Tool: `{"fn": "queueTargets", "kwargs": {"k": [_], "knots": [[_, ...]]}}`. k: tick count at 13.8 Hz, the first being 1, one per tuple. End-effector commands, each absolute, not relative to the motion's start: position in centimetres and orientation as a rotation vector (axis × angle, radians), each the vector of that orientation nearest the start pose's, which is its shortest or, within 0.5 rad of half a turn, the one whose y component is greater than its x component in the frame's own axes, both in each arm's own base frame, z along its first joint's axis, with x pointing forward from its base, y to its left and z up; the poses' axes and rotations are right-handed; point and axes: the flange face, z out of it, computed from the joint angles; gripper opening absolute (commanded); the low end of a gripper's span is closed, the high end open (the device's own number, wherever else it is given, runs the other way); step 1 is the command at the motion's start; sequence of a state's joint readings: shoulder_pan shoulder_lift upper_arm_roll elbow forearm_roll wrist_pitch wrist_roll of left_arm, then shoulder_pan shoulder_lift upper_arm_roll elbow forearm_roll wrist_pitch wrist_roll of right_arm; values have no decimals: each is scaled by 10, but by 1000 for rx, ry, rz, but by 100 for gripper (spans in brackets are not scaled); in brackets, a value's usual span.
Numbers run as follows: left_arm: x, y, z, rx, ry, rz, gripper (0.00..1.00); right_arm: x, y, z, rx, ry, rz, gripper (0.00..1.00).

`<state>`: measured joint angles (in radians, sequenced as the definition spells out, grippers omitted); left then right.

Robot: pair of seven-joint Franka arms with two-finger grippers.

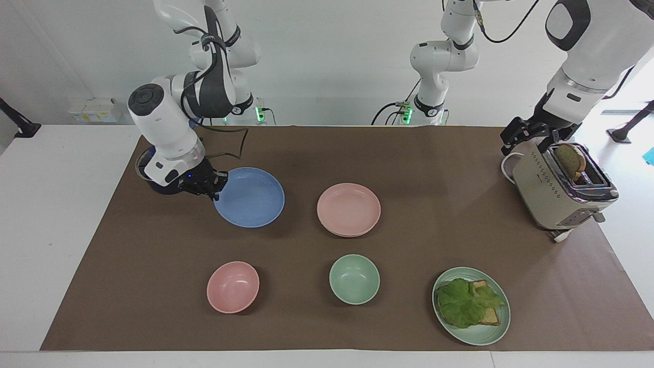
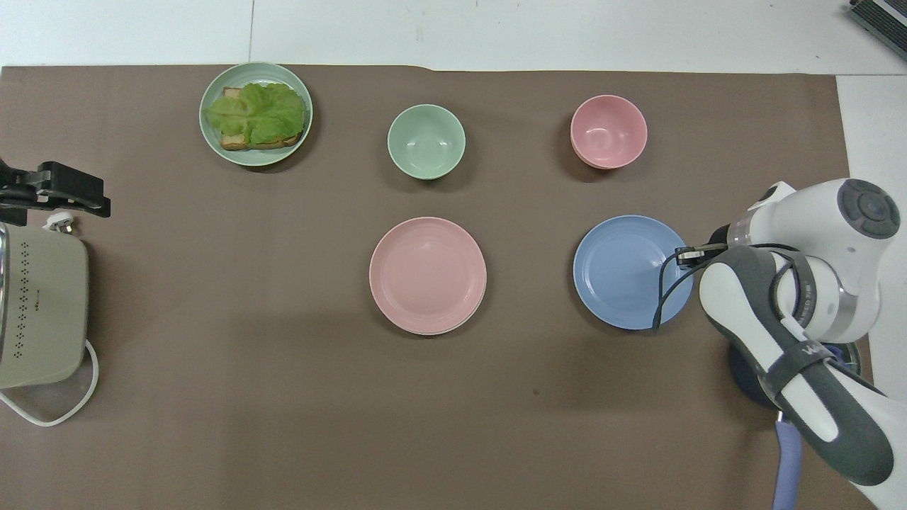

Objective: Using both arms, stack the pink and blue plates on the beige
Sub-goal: 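Grasp the blue plate and carry it onto the pink plate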

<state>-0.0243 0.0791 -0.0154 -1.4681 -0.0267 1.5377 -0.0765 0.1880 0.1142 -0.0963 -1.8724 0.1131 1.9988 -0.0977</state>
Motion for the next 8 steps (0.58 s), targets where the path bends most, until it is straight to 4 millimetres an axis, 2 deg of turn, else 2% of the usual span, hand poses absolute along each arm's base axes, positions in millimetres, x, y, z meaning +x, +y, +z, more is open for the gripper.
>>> {"fn": "queueTargets", "kwargs": {"k": [1,5,8], "knots": [[571,-24,630,-3162,-50,21,100,586,123,457,-3028,-131,-23,0],[571,-24,630,-3162,-50,21,100,575,198,462,-2982,-130,-99,0],[571,-24,630,-3162,-50,21,100,565,263,437,-2963,-51,-120,0]]}}
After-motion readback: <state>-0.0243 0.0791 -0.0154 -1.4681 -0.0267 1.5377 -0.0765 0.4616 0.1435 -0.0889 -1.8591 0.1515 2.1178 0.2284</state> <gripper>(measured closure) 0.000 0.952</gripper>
